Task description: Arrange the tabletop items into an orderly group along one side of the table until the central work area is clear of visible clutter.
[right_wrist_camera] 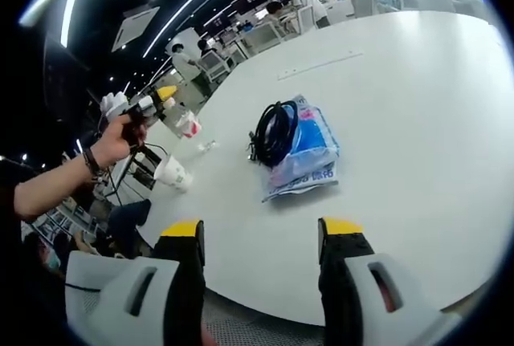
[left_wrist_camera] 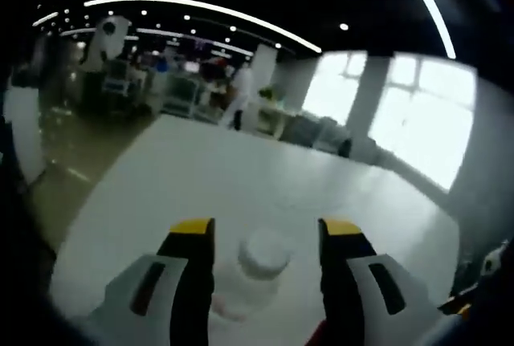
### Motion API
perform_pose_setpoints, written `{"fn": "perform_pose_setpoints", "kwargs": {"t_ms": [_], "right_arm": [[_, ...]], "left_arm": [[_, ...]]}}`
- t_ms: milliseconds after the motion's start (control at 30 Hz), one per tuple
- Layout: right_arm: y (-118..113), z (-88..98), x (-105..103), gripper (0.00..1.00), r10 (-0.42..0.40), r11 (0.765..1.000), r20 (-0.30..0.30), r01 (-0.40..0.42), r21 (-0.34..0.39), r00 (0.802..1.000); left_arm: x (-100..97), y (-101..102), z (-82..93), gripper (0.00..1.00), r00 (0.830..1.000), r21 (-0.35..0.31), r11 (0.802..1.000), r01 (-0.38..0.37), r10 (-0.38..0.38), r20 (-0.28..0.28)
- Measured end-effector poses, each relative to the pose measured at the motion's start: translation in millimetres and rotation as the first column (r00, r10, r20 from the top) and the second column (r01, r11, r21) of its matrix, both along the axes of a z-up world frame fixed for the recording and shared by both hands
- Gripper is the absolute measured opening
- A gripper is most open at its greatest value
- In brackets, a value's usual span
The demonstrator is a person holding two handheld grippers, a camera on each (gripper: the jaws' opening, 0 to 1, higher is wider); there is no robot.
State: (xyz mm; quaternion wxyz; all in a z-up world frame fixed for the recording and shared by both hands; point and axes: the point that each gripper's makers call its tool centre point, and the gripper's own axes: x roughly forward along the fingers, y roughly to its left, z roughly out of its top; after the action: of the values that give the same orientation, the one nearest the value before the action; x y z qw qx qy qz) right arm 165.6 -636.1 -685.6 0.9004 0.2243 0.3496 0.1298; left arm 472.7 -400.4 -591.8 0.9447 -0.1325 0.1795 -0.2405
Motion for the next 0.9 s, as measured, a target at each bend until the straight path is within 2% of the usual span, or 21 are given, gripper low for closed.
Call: {"fn": "perform_pose_setpoints", "kwargs": {"t_ms": [100,167,300,500,600,833,900], "right_arm": [[-1,0.6,-1,0.57,0.002,1.000,0.002,-0.002,-0.004,1.000],[-1,1.8,-1,0.57,0.001,1.000,0.004,-0.001,-0.005,1.000],[-2,2.3,-1,0.56,-0.004,1.000,0.006,0.004,-0.002,1.000],[-2,2.7,0,0.56,-0.004,1.000,0.008,0.004,-0.003,1.000],[-1,3.4,0,0.56,-0.002,1.000,0.009,0.002,-0.001,1.000],[0,2.3,0,0.56,0.004,1.000,0.006,-0.004,-0.002,1.000],[0,2.5,0,0.56,0.006,1.000,0.007,-0.006,0.000,1.000]], "left_arm": [[-3.8,3,-5.7,0.49,0.996,0.046,0.995,-0.091,0.091,-0.007],[-4.1,7,-6.1,0.48,0.990,0.079,0.986,-0.144,0.144,0.010],[-5.8,6,-7.9,0.45,0.986,0.153,0.974,-0.169,0.167,0.028],[-5.0,7,-9.9,0.44,0.983,0.141,0.973,-0.181,0.181,0.015],[-2.8,10,-7.7,0.45,0.982,0.153,0.970,-0.190,0.188,0.030],[-0.7,12,-9.4,0.46,0.981,0.155,0.969,-0.195,0.193,0.024],[-2.1,11,-10.0,0.46,0.980,0.140,0.970,-0.201,0.201,0.015]]}}
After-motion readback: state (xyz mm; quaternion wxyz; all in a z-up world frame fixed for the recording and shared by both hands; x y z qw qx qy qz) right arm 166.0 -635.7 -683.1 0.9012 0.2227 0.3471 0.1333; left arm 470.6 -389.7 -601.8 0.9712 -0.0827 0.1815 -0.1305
